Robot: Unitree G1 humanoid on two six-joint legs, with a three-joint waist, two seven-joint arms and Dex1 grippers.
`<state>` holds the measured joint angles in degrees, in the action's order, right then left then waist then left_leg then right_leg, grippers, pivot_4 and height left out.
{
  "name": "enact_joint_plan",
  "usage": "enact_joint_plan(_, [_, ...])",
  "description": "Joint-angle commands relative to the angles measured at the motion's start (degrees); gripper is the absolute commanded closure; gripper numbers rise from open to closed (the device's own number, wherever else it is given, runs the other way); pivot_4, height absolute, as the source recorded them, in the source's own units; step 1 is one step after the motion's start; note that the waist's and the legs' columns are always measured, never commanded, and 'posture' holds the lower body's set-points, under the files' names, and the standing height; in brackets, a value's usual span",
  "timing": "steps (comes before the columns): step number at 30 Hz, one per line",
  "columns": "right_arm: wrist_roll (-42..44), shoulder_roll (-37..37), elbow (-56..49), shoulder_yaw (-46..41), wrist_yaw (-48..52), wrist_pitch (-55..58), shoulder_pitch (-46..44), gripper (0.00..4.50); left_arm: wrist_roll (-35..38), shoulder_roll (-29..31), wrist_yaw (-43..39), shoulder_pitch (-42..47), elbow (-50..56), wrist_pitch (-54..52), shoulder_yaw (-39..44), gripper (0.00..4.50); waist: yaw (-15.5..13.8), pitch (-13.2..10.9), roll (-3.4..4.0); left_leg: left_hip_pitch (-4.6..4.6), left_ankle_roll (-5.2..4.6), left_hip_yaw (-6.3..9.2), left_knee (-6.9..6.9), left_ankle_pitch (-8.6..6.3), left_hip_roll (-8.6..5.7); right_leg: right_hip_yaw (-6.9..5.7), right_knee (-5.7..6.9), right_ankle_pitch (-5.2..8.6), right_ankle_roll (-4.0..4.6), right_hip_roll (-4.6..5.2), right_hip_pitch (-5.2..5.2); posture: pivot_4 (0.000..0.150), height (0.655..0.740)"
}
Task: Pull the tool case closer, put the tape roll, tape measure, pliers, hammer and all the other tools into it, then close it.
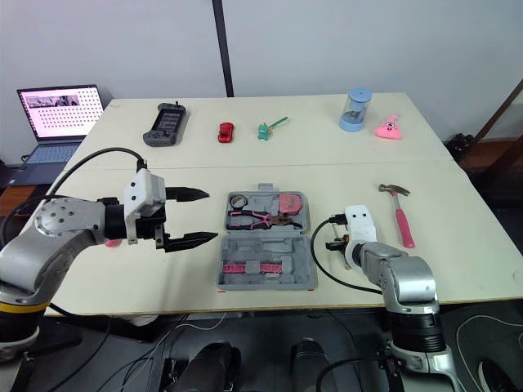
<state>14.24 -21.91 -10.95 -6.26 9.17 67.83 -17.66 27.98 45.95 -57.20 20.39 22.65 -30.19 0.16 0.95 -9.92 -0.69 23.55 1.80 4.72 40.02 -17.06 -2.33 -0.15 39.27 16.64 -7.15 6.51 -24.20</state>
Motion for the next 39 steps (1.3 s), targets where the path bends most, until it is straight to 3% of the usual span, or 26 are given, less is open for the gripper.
enact_joint_plan(1, [-1.65, -0.42, 2.54, -1.16, -0.87, -2.66, -0.83, 4.47, 0.09, -0.07, 0.37, 0.44, 1.17, 0.36, 0.43, 0.00, 0.03, 0.00, 0.00, 0.00, 0.00, 0.00, 0.00, 0.00, 0.00, 0.00, 0.00, 0.00, 0.00, 0.00, 0.00, 0.150, 0.6753])
enact_joint_plan(3, [-1.47, -0.10, 3.47, -1.93, -0.76, -3.50, -1.18, 4.47, 0.00, -0.28, 0.50, 0.43, 1.23, 0.49, 0.30, 0.00, 0.04, 0.00, -0.01, 0.00, 0.00, 0.00, 0.00, 0.00, 0.00, 0.00, 0.00, 0.00, 0.00, 0.00, 0.00, 0.150, 0.6753])
enact_joint_plan(9, [0.06, -0.50, 2.97, -4.35, 0.56, -3.36, -1.82, 1.62, -0.13, -0.77, 0.93, 0.05, 1.51, 0.56, 0.09, 0.00, -0.08, -0.01, 0.01, 0.00, 0.00, 0.00, -0.01, 0.00, -0.01, 0.00, 0.06, 0.00, 0.00, 0.01, -0.03, 0.150, 0.6753])
enact_joint_plan(12, [4.26, -6.28, 2.33, -7.77, 7.70, -1.56, -3.03, 0.09, -0.26, -1.17, 1.35, 0.13, 1.55, 0.47, -0.32, 0.00, -0.20, -0.06, 0.10, 0.00, 0.00, -0.01, -0.01, 0.00, -0.03, 0.01, 0.06, 0.00, 0.00, 0.04, -0.04, 0.150, 0.6753])
enact_joint_plan(16, [9.43, -16.51, 2.33, -7.58, 17.97, 1.52, -6.69, 0.09, -0.29, -1.55, 1.68, 0.36, 1.45, 0.47, -0.60, 0.00, -0.11, -0.11, 0.17, 0.02, -0.01, -0.03, 0.00, 0.00, -0.05, 0.01, 0.06, 0.01, -0.01, 0.06, -0.04, 0.150, 0.6753])
enact_joint_plan(18, [9.45, -23.11, 3.78, -4.82, 24.37, -2.40, -8.85, 0.09, -0.39, -1.71, 1.87, 0.30, 1.47, 0.57, -0.60, 0.00, 0.22, -0.12, 0.18, 0.01, -0.01, -0.03, -0.02, -0.01, -0.02, 0.00, 0.06, 0.01, 0.00, 0.03, -0.05, 0.150, 0.6753])
enact_joint_plan(20, [5.81, -29.22, 5.07, 0.46, 31.10, -12.39, -9.43, 0.09, -0.50, -1.95, 2.09, 0.22, 1.48, 0.70, -0.66, 0.00, 0.14, -0.14, 0.20, 0.00, -0.02, -0.05, -0.04, -0.01, 0.01, 0.00, 0.06, 0.01, 0.01, 0.00, -0.08, 0.150, 0.6753])
enact_joint_plan(25, [-10.08, -39.36, 17.01, 14.02, 46.80, -56.71, -9.42, 0.09, -0.92, -2.50, 2.75, -0.78, 1.74, 1.22, -0.80, 0.00, 0.18, -0.15, 0.16, 0.00, -0.03, -0.20, -0.05, -0.02, 0.01, 0.00, -0.03, 0.01, -0.03, 0.03, -0.07, 0.150, 0.6753])
enact_joint_plan(30, [-21.39, -38.99, 32.95, 26.12, 60.97, -87.83, -18.93, 0.09, -1.13, -3.25, 4.08, -2.55, 3.12, 1.23, -0.51, 0.00, 0.43, -0.24, 0.24, 0.00, -0.01, -0.25, -0.02, -0.01, 0.03, 0.03, -0.03, 0.01, -0.03, 0.07, -0.10, 0.150, 0.6753])
enact_joint_plan(35, [-35.14, -33.88, 49.67, 34.97, 57.85, -111.47, -30.18, 0.09, -0.90, -3.17, 5.57, -4.19, 5.08, 0.39, 0.54, 0.00, 0.88, -0.29, 0.27, 0.00, 0.11, -0.20, -0.05, 0.06, 0.04, 0.06, -0.03, 0.01, -0.03, 0.06, -0.14, 0.150, 0.6753])
enact_joint_plan(39, [-41.53, -30.64, 59.01, 38.68, 54.93, -119.70, -34.98, 0.09, -0.52, -2.57, 6.54, -5.26, 6.33, -0.33, 1.72, 0.00, 0.78, -0.31, 0.25, 0.01, 0.24, -0.18, -0.05, 0.13, 0.02, 0.06, -0.03, 0.01, -0.02, 0.07, -0.14, 0.150, 0.6753])
